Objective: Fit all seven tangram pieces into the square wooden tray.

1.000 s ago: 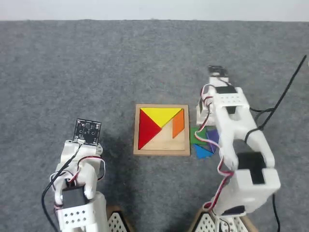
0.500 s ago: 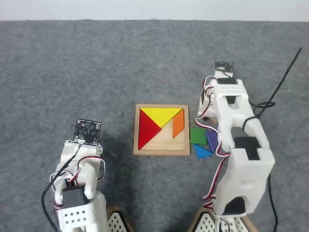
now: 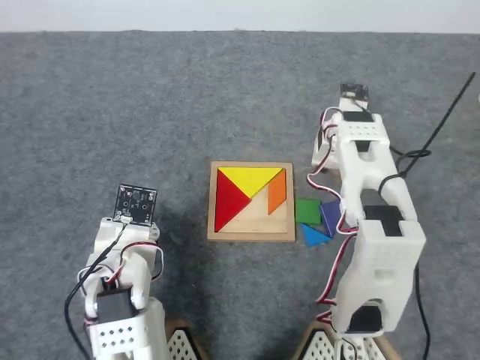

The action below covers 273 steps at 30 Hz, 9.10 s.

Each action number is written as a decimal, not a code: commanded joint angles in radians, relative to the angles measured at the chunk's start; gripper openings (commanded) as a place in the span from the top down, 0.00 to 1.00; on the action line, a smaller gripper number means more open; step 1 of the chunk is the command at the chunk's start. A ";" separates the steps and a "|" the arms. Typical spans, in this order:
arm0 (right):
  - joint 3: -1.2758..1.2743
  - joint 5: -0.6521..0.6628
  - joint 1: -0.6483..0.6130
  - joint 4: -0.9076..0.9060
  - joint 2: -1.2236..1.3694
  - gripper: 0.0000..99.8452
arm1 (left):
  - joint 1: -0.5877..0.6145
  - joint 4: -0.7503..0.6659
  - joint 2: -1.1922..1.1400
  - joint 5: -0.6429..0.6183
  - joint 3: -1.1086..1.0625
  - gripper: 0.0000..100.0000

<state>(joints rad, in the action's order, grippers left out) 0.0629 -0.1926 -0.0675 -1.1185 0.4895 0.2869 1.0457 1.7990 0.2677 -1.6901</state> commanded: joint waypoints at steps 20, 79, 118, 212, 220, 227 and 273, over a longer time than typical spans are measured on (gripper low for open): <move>0.307 0.879 -0.018 -0.143 0.059 0.77 | 0.008 0.006 0.012 0.014 0.007 0.99; 1.051 1.413 0.010 -0.504 0.587 0.88 | 0.008 0.006 0.012 0.014 0.007 0.99; 1.079 1.447 0.036 -0.435 0.651 0.87 | 0.008 0.006 0.012 0.014 0.007 0.99; 0.365 0.598 -0.490 -0.596 -0.458 0.99 | 0.008 0.006 0.012 0.014 0.007 0.99; -0.457 0.506 -0.512 0.101 -0.746 0.99 | 0.008 0.006 0.012 0.014 0.007 0.99; -0.660 0.450 -0.542 0.386 -0.641 0.99 | 0.008 0.006 0.012 0.014 0.007 0.99; -0.491 0.623 -0.435 0.156 -0.561 0.99 | 0.008 0.006 0.012 0.014 0.007 0.99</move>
<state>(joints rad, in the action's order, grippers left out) -0.4358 0.4212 -0.5232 -0.9559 0.0015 0.2869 1.0457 1.7990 0.2677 -1.6901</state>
